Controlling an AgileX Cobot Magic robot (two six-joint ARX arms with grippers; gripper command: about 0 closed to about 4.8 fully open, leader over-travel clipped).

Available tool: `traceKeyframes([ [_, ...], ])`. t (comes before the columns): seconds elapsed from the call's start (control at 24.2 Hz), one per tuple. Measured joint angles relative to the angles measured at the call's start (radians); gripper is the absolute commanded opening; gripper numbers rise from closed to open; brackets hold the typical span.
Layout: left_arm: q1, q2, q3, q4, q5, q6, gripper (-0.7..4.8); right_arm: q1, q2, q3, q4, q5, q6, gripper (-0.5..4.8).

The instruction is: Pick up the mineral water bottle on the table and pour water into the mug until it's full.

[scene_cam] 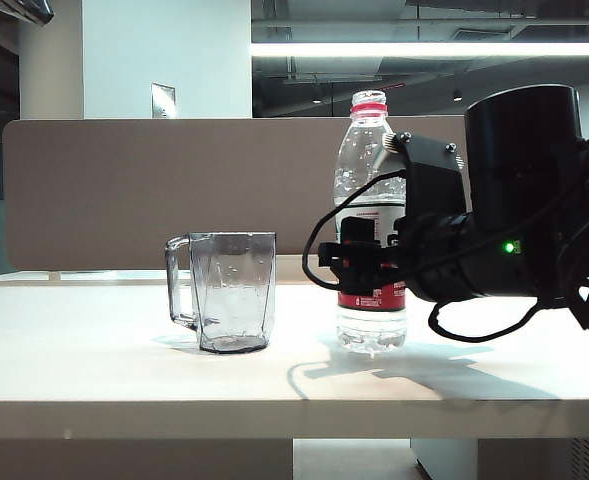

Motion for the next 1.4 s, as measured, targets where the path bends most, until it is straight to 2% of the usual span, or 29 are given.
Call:
traceKeyframes([
  [0.04, 0.000, 0.000, 0.000, 0.000, 0.000, 0.000, -0.05, -0.002, 0.000, 0.000, 0.000, -0.001, -0.014, 2.03],
  [0.41, 0.000, 0.000, 0.000, 0.000, 0.000, 0.000, -0.05, -0.002, -0.002, 0.002, -0.005, -0.001, -0.181, 2.02],
  [0.62, 0.000, 0.000, 0.000, 0.000, 0.000, 0.000, -0.05, -0.002, -0.010, 0.039, -0.073, 0.062, -0.296, 2.02],
  [0.82, 0.000, 0.000, 0.000, 0.000, 0.000, 0.000, -0.05, -0.004, -0.043, 0.098, -0.219, 0.100, -0.481, 2.02],
  [0.99, 0.000, 0.000, 0.000, 0.000, 0.000, 0.000, -0.05, -0.002, -0.057, 0.123, -0.294, 0.176, -0.640, 2.02],
  [1.03, 0.000, 0.000, 0.000, 0.000, 0.000, 0.000, -0.05, -0.003, -0.065, 0.127, -0.325, 0.205, -0.715, 2.02],
  [1.2, 0.000, 0.000, 0.000, 0.000, 0.000, 0.000, -0.05, -0.005, -0.074, 0.128, -0.369, 0.234, -0.892, 2.02],
  [1.4, 0.000, 0.000, 0.000, 0.000, 0.000, 0.000, -0.05, -0.004, -0.088, 0.128, -0.378, 0.241, -1.027, 2.02],
])
